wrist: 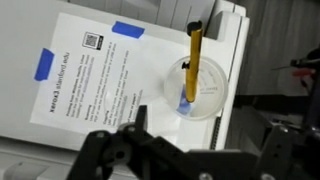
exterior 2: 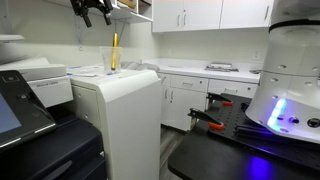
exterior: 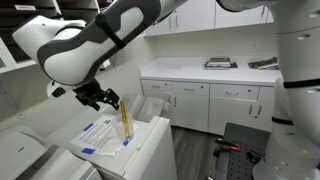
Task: Put the marker in the cup
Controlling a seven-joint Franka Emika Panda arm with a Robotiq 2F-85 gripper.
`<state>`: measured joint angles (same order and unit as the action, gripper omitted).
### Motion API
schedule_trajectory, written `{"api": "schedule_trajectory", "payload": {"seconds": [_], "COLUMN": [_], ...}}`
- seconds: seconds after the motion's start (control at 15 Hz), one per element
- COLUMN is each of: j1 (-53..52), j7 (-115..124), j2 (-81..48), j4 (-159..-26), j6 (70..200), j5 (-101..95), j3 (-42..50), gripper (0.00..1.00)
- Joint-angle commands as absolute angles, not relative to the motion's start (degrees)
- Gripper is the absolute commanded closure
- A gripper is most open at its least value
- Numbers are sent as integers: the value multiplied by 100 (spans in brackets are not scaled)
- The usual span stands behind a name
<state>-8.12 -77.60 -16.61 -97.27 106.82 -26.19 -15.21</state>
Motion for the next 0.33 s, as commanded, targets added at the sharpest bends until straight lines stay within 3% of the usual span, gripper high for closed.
{"api": "schedule_trajectory", "payload": {"seconds": [0.0, 0.27], "j1": [-815, -837], "j7": [-7901, -7832], "j2": [-1441, -1368], "j4": [-9989, -10056], "j6": [10952, 11024], "j5": [-2384, -2451], "j3": [-1441, -1415], "gripper": [0, 0]}}
